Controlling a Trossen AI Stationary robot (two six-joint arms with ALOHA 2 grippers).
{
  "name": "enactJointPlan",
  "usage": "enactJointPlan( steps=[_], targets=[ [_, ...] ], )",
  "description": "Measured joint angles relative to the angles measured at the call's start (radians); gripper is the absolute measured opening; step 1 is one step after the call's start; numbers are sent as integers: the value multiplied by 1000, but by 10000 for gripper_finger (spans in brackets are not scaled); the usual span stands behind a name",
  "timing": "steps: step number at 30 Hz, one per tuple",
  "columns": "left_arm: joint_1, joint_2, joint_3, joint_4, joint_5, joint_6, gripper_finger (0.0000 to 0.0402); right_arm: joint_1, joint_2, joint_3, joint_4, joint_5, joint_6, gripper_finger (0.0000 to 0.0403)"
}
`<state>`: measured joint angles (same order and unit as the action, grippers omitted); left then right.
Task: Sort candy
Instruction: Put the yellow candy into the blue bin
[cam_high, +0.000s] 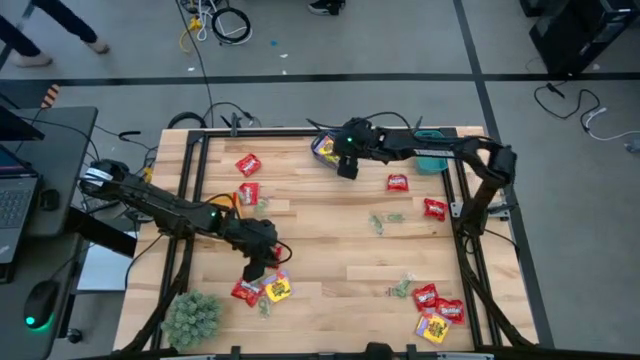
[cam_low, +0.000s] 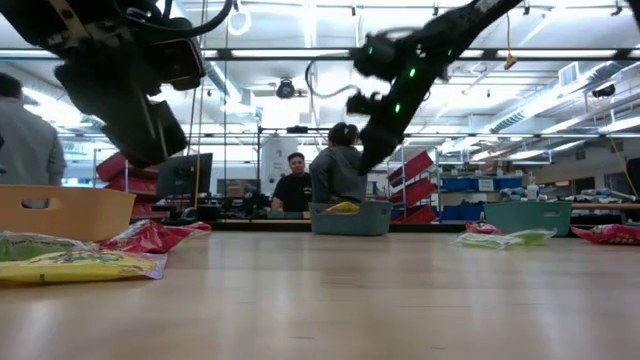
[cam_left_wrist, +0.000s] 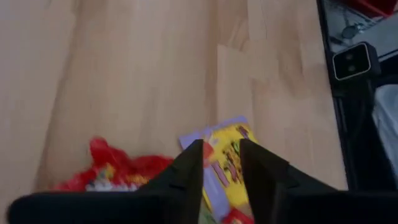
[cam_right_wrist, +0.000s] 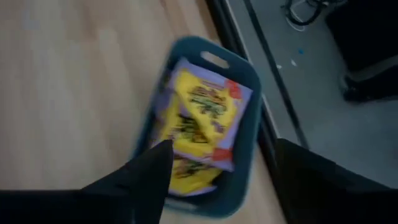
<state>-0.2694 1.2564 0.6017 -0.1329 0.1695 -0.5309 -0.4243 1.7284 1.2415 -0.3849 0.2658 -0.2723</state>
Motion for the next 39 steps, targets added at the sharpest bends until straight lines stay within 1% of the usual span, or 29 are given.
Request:
enactJointPlan(
  steps=[4,9,15,20,23,26,32,36,39],
  targets=[
    [-21,0,31,-74,33,-54,164,55,-74,0,-53,-36,73,288],
    [-69,1,32,-83,26,-86,211,125,-109,0,-58,-39,106,289],
    [-118,47,32,-67,-46,-135,251,182,-110,0,-57,-31,146,284],
    [-132,139,32,-19,-54,-146,273,221,-110,0,-58,-24,165,286],
    [-132,187,32,13,-71,-161,282,243,-110,0,-58,-22,165,288],
    [-132,237,32,61,-77,-184,287,261,-110,0,-60,8,159,288],
    [-132,317,36,124,-76,-214,289,272,-110,0,-68,25,140,288],
    [-141,344,59,114,-86,-207,278,272,-110,0,-72,25,121,284],
    [-164,366,75,112,-127,-204,258,272,-110,0,-73,25,114,278]
  ],
)
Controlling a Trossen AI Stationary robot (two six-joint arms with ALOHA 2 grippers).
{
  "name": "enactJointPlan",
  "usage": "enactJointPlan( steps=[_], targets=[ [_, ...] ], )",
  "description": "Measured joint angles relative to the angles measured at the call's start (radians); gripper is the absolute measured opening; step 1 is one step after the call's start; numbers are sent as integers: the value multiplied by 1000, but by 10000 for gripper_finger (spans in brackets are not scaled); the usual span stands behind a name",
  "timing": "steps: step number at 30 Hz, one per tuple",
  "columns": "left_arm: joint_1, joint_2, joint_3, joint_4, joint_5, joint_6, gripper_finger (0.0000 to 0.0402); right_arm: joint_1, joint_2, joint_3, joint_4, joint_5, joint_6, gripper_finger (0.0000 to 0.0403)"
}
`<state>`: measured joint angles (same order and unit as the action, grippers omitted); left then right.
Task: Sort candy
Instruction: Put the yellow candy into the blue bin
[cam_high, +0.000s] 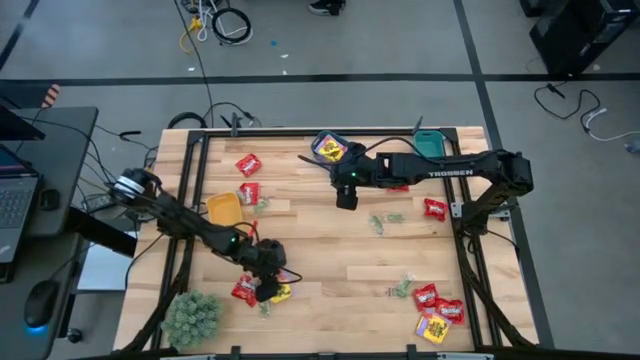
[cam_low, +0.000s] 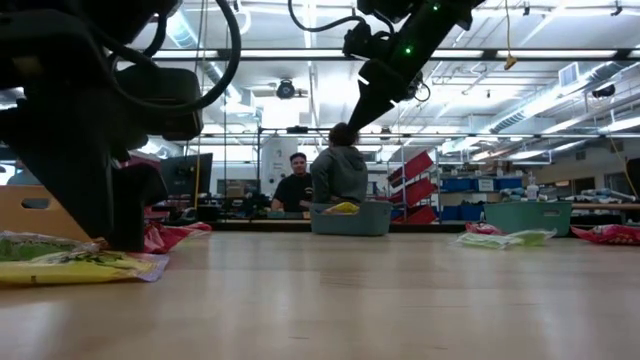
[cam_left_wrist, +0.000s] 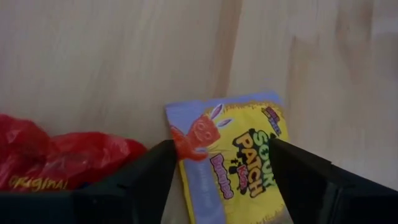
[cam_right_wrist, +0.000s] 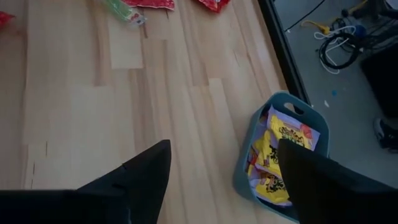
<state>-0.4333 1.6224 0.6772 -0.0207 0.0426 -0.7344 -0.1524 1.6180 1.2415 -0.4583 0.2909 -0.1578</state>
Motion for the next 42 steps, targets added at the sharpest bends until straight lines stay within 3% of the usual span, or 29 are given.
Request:
enactJointPlan(
  steps=[10,15,19,27,31,38,42],
  targets=[
    [-40,46,10,-3,-104,1,171,-2,0,0,18,0,-25,255],
    [-40,40,8,-20,-135,0,85,-2,0,0,13,8,-30,239],
    [-25,3,5,-33,-129,-2,15,10,-12,0,-6,55,-36,204],
    [29,-153,1,-125,-155,59,5,27,-115,0,-75,60,-15,76],
    [72,-239,1,-142,-185,131,2,29,-169,-63,-32,18,6,12],
    [169,-335,4,-112,-241,258,1,79,-227,-309,248,-81,41,24],
    [233,-340,4,-43,-311,325,0,126,-210,-395,453,-98,207,33]
  ],
)
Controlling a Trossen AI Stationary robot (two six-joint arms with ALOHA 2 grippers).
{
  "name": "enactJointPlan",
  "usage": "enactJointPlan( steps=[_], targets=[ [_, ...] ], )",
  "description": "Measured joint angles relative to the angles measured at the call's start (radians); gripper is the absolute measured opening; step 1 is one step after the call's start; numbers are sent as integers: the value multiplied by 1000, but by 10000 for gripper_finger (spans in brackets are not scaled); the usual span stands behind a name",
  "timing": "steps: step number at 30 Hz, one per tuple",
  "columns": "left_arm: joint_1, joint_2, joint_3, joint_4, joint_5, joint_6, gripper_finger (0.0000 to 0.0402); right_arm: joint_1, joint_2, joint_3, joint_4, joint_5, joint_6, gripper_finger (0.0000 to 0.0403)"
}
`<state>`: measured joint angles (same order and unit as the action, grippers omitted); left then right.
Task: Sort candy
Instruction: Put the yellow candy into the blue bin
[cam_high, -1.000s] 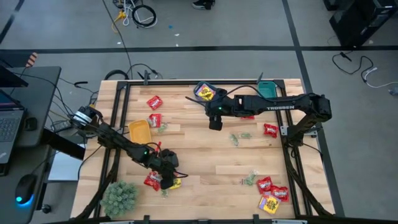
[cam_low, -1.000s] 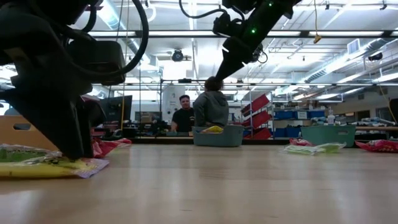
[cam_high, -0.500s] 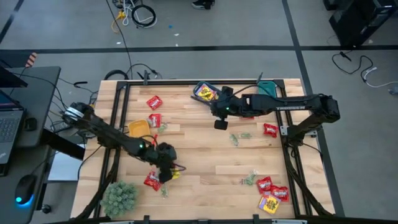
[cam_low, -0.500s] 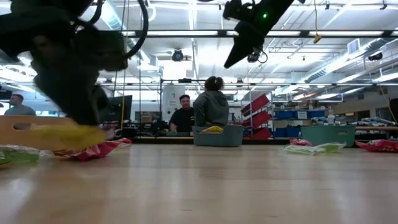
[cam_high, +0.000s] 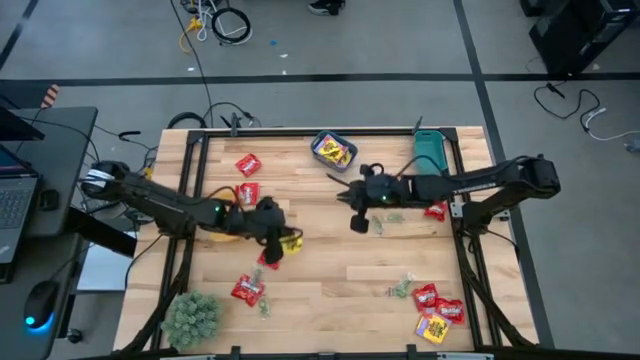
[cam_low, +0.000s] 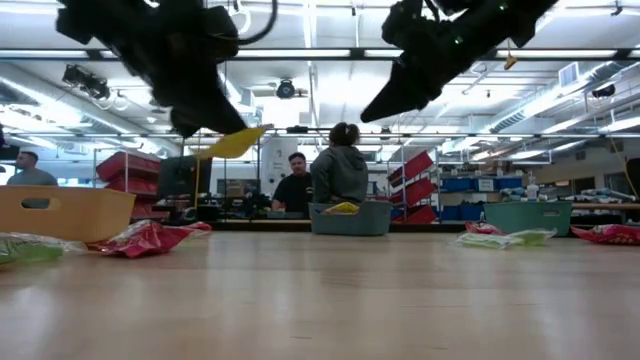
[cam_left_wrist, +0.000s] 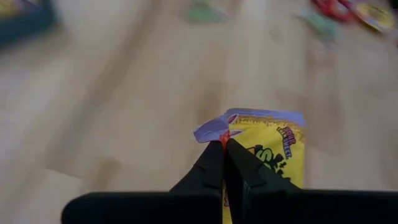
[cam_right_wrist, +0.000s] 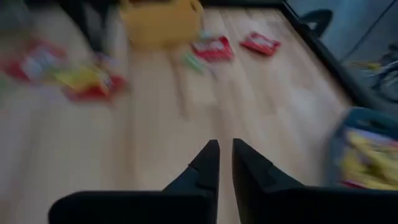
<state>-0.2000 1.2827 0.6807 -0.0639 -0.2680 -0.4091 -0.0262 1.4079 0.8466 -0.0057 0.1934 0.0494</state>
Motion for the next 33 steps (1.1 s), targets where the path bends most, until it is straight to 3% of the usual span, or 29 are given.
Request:
enactJointPlan(
  steps=[8,11,17,26,33],
  targets=[
    [59,17,2,207,-271,249,0,26,100,-20,190,-68,280,111],
    [59,30,2,312,-311,337,0,20,134,-20,249,-73,291,148],
    [63,48,2,350,-352,406,0,-1,144,-18,351,-90,296,201],
    [70,52,2,368,-420,431,0,-2,138,-18,402,-171,325,206],
    [71,73,2,466,-352,443,0,-29,138,-18,417,-152,320,198]
  ],
)
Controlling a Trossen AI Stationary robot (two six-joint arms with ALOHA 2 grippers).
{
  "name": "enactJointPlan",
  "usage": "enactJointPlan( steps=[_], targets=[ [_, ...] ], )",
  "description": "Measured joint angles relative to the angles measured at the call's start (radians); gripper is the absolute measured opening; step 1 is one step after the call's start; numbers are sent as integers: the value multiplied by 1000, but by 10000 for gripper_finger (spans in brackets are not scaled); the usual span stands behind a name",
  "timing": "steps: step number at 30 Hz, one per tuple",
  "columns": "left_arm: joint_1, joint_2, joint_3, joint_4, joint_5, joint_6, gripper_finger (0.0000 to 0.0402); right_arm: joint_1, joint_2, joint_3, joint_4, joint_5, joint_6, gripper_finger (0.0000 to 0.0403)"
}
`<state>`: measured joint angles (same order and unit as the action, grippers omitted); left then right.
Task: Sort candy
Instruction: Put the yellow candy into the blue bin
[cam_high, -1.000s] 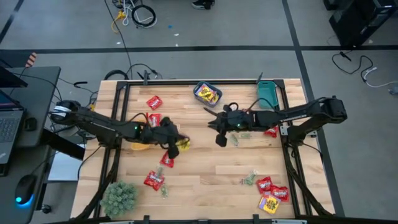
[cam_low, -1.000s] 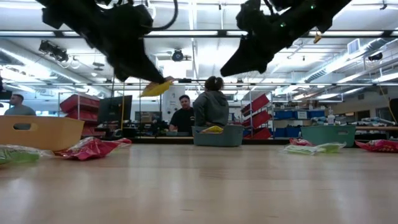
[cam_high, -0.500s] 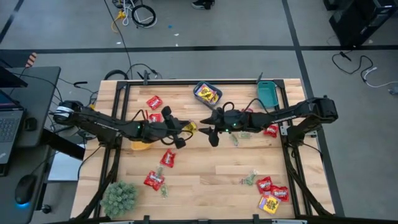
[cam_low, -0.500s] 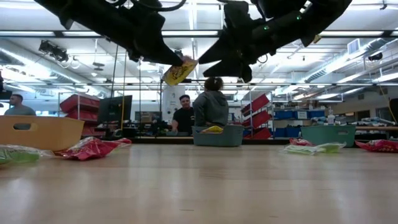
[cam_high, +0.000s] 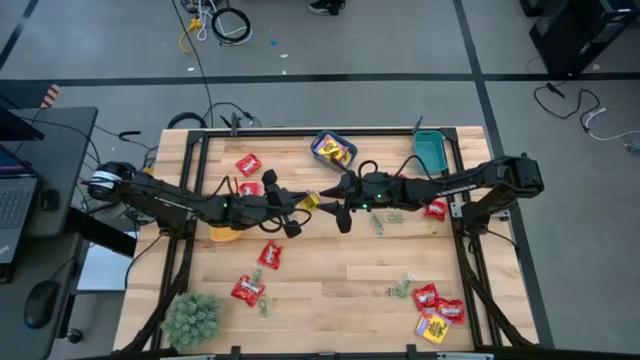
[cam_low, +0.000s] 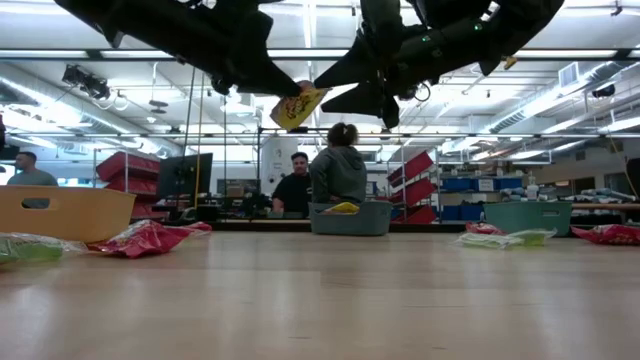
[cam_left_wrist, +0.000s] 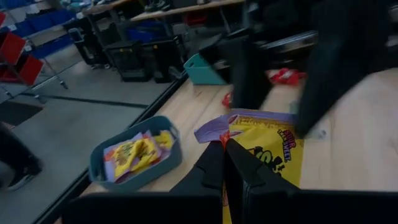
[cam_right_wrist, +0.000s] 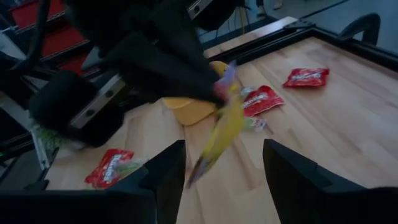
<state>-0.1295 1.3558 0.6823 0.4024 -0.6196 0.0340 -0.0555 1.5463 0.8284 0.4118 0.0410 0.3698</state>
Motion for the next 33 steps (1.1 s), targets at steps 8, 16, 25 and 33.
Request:
enactJointPlan(
  steps=[8,16,25,33],
  targets=[
    [1,22,0,67,24,27,0,-8,0,0,0,-16,-31,121],
    [-1,22,0,74,30,114,24,-11,0,0,10,12,-104,11],
    [-4,7,0,74,-8,120,121,-132,0,0,-26,19,-137,0],
    [-31,-68,0,75,-112,144,146,-320,0,0,-112,19,-164,0]
  ],
)
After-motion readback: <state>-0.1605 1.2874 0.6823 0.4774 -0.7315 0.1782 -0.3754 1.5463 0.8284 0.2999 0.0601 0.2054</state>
